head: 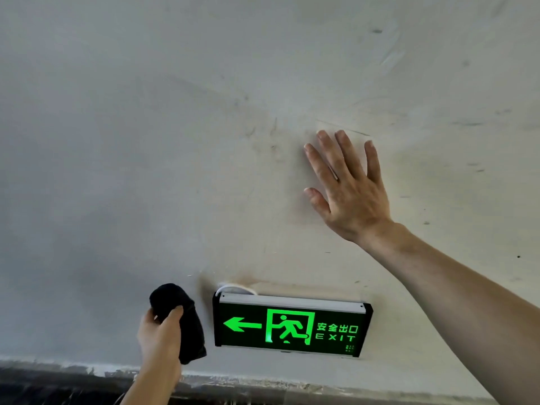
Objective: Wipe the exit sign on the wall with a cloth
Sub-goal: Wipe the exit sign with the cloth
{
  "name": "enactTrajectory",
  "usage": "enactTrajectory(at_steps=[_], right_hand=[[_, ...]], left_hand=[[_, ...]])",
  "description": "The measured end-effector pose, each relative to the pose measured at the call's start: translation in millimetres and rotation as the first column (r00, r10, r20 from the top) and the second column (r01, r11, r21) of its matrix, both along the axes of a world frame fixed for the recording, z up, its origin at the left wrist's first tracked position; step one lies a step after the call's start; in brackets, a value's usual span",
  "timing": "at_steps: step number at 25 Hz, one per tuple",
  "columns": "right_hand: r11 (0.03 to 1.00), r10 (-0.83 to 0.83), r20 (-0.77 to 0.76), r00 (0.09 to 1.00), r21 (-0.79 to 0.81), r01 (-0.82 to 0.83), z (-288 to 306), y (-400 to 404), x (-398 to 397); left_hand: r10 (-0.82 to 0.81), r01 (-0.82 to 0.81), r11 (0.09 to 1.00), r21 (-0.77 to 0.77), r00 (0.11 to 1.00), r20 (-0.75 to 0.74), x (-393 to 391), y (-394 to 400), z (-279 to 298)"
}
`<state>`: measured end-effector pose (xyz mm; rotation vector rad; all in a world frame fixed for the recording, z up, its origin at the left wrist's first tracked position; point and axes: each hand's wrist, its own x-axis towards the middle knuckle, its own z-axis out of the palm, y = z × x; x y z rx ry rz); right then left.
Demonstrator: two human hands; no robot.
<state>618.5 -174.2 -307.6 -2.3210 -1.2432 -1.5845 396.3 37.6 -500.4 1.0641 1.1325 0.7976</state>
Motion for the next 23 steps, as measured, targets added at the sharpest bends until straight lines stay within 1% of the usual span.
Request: enactTrajectory(at_steps=[2,3,4,6,8,11,15,18,23], right_hand=[[1.000,-0.001,0.019,1.000,-0.004,0.001,-2.9,0.8,7.7],[1.000,0.006,0.031,0.999,-0.003,-0.006,-3.6,1.1,11.1],[1.000,0.014,0.045,0.999,-0.002,-0.014,-4.4,1.7,14.7],[1.000,0.031,0.071,0.997,-0.006,-0.030,-5.9,3.2,22.1],[0.999,0.041,0.107,0.993,-0.006,-0.041,-8.2,6.2,28.8],[0.999,0.040,0.183,0.982,0.027,-0.046,-13.0,9.7,35.5],[0.997,0.045,0.227,0.973,0.058,-0.060,-15.4,11.6,40.9],[0.996,0.041,0.247,0.968,0.071,-0.061,-18.0,13.6,42.8],[0.994,0.027,0.281,0.959,0.091,-0.054,-17.1,14.9,45.5]], left_hand=[[0.029,0.007,0.975,0.224,0.987,-0.159,7.4,-1.7,-11.0],[0.041,0.033,0.946,0.321,0.974,-0.222,10.8,-5.7,-15.6],[0.051,0.054,0.921,0.387,0.965,-0.256,14.2,-11.0,-19.6],[0.027,0.098,0.887,0.452,0.965,-0.262,21.7,-23.1,-26.8],[-0.039,0.174,0.852,0.493,0.962,-0.271,29.3,-34.9,-32.5],[-0.104,0.268,0.817,0.511,0.939,-0.326,32.6,-40.0,-40.0],[-0.087,0.300,0.790,0.535,0.918,-0.387,30.4,-35.6,-47.4],[-0.075,0.301,0.807,0.508,0.906,-0.417,30.4,-34.9,-53.4],[-0.082,0.299,0.863,0.407,0.878,-0.471,24.8,-39.9,-77.1]])
